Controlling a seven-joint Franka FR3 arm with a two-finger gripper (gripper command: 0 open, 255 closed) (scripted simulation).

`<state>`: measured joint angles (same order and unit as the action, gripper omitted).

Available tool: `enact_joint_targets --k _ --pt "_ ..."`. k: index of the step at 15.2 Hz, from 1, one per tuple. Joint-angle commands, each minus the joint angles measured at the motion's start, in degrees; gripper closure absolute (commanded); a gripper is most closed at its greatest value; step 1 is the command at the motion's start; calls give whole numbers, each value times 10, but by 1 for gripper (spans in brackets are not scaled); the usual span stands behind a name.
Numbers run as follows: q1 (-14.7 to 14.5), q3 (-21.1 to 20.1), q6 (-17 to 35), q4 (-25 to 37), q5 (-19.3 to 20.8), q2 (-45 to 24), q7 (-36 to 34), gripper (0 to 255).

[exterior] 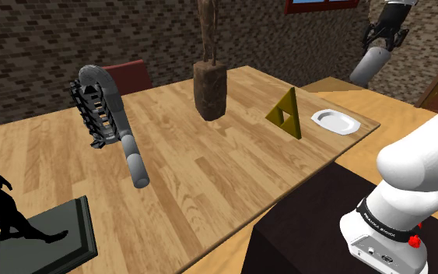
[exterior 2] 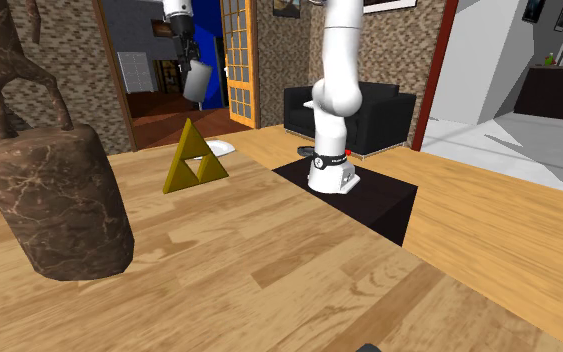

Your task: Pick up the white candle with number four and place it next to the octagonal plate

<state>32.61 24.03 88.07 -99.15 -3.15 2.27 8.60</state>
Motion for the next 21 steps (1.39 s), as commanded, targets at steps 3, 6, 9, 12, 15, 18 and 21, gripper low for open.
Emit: enact_joint_targets --k 3,6,9,12,15,18,21 --pt "30 31 -20 68 -15 -58 63 255" --pt "59 51 -37 129 -34 -111 110 255" --pt "95 66 -60 202 -58 -171 155 255" --pt "128 71 -73 254 -78 -217 185 255" --pt "122 71 -47 222 -74 -211 185 255" --pt "118 70 -22 192 -72 -206 185 255" --pt "114 70 3 165 -71 -203 186 255"
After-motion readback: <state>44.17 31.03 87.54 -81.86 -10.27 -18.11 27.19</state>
